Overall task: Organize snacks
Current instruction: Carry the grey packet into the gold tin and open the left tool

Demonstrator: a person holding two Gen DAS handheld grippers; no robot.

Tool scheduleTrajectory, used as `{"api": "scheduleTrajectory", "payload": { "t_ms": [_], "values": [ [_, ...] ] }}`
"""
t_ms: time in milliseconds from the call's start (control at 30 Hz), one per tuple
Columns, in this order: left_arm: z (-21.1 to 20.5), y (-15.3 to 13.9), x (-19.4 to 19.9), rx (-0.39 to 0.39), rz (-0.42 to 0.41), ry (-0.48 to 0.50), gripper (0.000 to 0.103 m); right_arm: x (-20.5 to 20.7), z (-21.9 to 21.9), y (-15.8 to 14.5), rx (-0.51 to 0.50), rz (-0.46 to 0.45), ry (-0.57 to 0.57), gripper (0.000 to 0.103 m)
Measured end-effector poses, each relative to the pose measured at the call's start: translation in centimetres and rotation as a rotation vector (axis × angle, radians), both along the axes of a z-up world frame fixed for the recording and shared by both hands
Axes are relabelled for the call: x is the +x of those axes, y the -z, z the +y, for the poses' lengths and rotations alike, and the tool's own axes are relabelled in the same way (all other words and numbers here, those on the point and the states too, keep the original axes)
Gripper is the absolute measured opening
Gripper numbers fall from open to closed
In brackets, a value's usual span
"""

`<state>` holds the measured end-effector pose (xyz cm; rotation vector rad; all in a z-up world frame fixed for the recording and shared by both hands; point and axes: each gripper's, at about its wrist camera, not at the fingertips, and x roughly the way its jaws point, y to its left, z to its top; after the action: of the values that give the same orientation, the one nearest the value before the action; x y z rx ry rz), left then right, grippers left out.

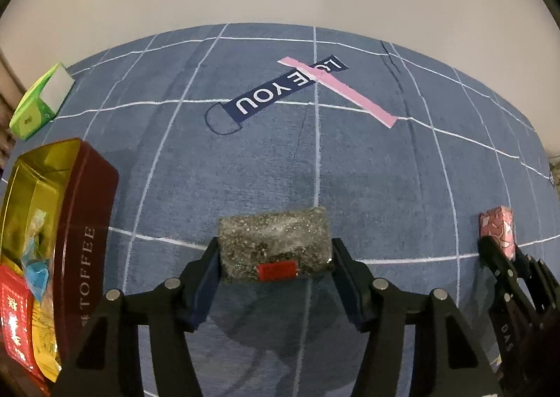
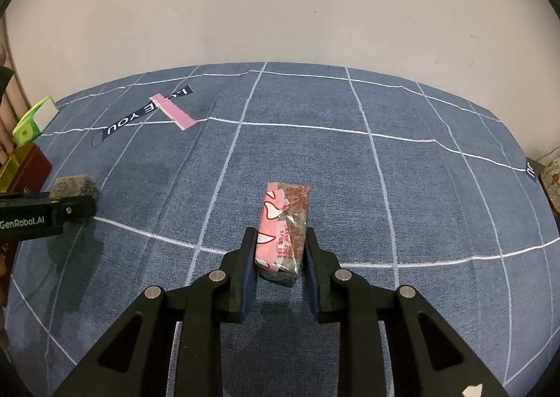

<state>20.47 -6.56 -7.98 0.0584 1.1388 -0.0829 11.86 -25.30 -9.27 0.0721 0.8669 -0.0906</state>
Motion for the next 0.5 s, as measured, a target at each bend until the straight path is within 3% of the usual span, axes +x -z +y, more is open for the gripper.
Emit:
{"api": "scheduleTrajectory", "payload": {
  "t_ms": [500],
  "values": [
    [1.5,-2.3,-2.5,-0.008,-0.014,-0.004,0.06,0.1,0.0,0.0,-0.012,0.003,-0.002,0.023]
  ]
}}
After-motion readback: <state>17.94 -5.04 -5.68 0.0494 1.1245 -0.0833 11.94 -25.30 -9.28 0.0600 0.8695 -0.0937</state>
